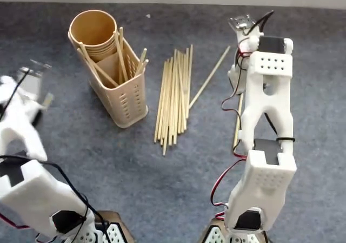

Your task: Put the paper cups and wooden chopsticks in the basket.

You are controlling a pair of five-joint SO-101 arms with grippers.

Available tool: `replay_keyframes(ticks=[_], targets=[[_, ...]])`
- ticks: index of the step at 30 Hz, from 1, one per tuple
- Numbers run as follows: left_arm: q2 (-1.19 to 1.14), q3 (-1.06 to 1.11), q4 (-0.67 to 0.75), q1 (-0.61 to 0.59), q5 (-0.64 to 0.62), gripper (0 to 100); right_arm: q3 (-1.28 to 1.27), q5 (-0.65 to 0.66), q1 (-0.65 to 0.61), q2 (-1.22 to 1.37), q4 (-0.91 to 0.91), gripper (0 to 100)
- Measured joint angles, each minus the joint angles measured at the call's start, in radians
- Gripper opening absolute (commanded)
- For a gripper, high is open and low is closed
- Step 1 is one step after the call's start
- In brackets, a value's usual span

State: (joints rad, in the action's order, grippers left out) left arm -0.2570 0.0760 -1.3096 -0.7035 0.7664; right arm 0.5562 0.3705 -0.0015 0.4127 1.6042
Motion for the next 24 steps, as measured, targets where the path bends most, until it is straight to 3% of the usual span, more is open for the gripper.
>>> replay_keyframes(ticks=[6,11,18,24], targets=[[0.075,-0.407,-0.198,-0.086,-0.115,0,0.0,-0.072,0.0,0.0,0.0,21.3],[0.15,-0.746,-0.275,-0.037,-0.315,0,0.0,-0.097,-0.018,0.0,0.0,20.7],[0.19,-1.1,-0.308,0.279,-0.565,0,-0.012,-0.164,-0.02,-0.037,-0.023,2.1],[0.192,-1.175,-0.318,0.609,-0.72,0,-0.153,-0.176,0.025,-0.341,-0.025,10.8]])
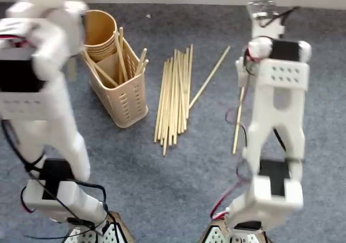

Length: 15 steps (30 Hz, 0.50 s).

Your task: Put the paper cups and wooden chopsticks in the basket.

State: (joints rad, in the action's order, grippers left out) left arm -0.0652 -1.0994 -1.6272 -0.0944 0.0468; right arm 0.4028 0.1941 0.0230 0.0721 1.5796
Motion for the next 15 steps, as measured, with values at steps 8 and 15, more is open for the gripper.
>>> replay_keyframes(ticks=[8,15], targets=[[0.0,0.161,0.109,0.115,-0.08,0,-0.632,0.069,0.037,-0.537,-0.293,12.8],[0.0,0.23,0.201,0.112,-0.08,0,-1.201,0.072,0.057,-0.907,-0.482,12.8]])
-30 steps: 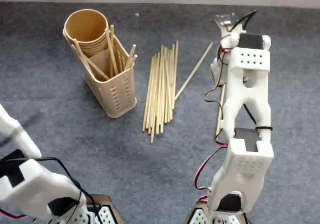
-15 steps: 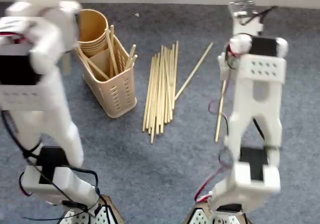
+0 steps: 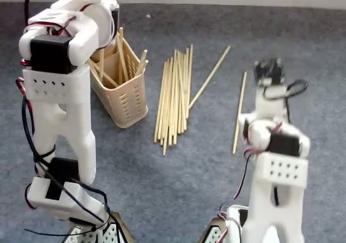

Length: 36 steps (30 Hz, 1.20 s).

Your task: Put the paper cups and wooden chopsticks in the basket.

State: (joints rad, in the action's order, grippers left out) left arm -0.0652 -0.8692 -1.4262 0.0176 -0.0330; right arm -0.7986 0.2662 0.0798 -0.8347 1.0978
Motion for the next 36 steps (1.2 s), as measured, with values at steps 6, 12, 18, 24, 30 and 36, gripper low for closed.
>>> replay_keyframes(ticks=[6,12,18,24,30,36], targets=[[0.0,0.003,0.055,0.0,0.0,0,-0.183,0.0,-0.037,-0.152,-0.012,12.8],[-0.002,0.132,0.072,0.0,0.0,6,-0.272,0.0,-0.044,-0.253,-0.014,12.8],[-0.002,0.262,0.08,-0.002,0.0,16,-0.281,0.0,-0.046,-0.285,-0.014,12.8],[0.069,0.253,0.08,-0.002,0.0,16,-0.281,0.0,-0.046,-0.285,-0.017,12.8],[0.249,0.252,0.032,-0.032,0.0,16,-0.281,0.0,-0.046,-0.285,-0.017,12.8],[0.466,0.25,-0.252,-0.244,0.0,16,-0.278,0.0,-0.009,-0.285,-0.017,13.0]])
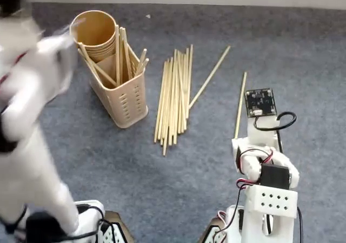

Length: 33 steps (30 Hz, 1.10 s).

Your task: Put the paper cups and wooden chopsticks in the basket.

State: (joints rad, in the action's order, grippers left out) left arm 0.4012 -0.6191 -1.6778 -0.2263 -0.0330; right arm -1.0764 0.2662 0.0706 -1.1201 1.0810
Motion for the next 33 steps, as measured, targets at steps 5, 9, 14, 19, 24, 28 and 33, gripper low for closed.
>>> replay_keyframes(ticks=[5,9,14,19,24,28,33], targets=[[0.094,0.175,-0.087,-0.25,0.051,17,0.133,0.0,0.002,0.068,0.005,13.0],[0.097,0.476,-0.071,-0.284,0.074,17,0.37,0.0,0.002,0.31,0.055,13.0],[0.098,0.947,0.155,-0.299,0.031,17,0.727,-0.006,-0.052,0.723,0.092,13.0],[0.097,1.338,0.517,-0.304,-0.018,17,1.031,-0.04,-0.216,1.092,0.126,13.0],[0.097,1.445,0.666,-0.304,-0.021,17,1.18,-0.009,-0.387,1.263,0.126,13.0],[0.097,1.467,0.707,-0.304,-0.021,17,1.204,0.0,-0.431,1.346,0.08,13.0],[0.098,1.47,0.713,-0.302,-0.021,17,1.204,0.034,-0.431,1.502,-0.015,13.2]])
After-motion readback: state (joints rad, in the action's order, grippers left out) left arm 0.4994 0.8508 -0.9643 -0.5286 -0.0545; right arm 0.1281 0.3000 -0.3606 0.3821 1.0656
